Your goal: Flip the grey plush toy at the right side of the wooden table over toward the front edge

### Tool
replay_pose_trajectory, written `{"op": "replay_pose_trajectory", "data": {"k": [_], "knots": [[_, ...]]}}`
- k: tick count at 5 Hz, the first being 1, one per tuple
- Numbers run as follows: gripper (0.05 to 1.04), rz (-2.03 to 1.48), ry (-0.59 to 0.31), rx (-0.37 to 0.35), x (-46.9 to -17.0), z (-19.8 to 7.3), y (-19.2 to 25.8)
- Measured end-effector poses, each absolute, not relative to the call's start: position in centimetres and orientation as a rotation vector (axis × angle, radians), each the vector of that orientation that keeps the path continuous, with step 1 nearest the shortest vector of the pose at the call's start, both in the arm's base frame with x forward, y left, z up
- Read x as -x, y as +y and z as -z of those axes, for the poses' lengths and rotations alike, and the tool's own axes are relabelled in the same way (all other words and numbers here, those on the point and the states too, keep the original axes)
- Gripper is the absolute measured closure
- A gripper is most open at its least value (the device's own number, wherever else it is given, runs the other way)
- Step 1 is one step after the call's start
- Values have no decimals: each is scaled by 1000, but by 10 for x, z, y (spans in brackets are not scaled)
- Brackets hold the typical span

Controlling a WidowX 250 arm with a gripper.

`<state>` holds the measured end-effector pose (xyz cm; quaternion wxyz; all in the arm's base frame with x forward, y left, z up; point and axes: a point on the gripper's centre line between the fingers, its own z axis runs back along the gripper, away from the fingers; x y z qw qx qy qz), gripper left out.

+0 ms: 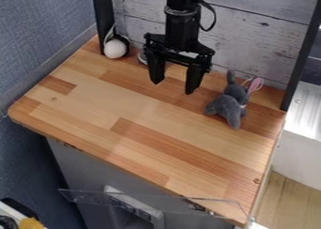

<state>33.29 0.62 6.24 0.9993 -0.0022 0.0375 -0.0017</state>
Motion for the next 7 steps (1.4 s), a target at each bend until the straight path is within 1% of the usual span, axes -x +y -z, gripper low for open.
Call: {"op": "replay_pose_trajectory", "data": {"k": [1, 3, 4, 6, 7], "knots": [[85, 43, 95, 4, -338, -59, -8], [85, 146, 105, -3, -360, -56, -60], [87, 163, 102, -2, -371, -59, -83], [86, 87, 109, -2, -387, -60, -99], [84, 49, 99, 1, -390, -54, -102]]}}
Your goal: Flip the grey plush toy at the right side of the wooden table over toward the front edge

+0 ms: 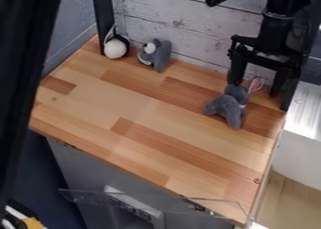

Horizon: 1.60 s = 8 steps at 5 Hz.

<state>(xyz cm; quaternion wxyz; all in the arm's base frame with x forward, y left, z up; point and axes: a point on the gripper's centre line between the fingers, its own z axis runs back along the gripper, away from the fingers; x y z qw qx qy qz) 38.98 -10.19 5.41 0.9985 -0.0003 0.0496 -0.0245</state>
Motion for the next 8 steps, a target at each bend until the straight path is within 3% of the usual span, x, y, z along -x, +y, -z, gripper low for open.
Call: {"op": "replay_pose_trajectory", "data": {"k": [4, 5, 6, 8], "knots": [[85, 124, 71, 12, -394, -23, -104], [86, 121, 99, 11, -387, -5, -101], [128, 115, 94, 9, -383, -4, -101], [708, 83, 96, 3, -379, -5, -97]]}}
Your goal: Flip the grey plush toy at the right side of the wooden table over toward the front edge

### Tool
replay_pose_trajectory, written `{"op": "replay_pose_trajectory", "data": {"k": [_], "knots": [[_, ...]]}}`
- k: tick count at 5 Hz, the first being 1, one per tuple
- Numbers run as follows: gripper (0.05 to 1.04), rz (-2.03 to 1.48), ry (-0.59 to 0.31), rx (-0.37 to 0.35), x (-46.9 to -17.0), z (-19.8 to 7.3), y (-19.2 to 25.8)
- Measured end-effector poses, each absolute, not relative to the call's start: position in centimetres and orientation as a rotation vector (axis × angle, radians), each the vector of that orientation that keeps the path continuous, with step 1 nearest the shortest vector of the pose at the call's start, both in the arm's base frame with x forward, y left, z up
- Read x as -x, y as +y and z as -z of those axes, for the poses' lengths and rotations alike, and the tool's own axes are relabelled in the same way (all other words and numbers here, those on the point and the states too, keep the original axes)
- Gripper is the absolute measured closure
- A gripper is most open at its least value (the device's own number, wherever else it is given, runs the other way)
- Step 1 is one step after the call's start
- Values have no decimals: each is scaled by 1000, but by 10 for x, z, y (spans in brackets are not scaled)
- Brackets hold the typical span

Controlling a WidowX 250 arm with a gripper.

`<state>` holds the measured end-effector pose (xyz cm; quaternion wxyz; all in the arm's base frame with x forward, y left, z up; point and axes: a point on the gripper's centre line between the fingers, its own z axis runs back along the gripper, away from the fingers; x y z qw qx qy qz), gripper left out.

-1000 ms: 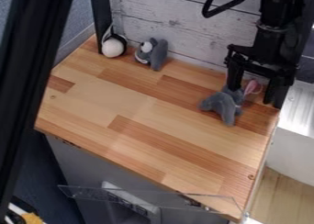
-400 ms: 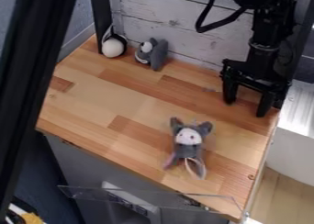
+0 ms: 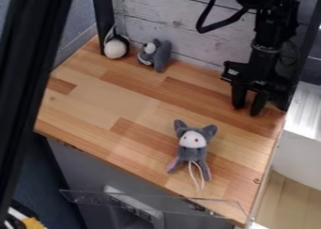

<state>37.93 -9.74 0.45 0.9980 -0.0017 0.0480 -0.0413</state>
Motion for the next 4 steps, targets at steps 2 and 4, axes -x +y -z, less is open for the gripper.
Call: {"op": "replay_pose_trajectory", "data": {"k": [2, 4], "knots": [[1012, 75, 88, 6, -376, -5, -91], [1024, 94, 89, -1, -381, -8, -87]]}}
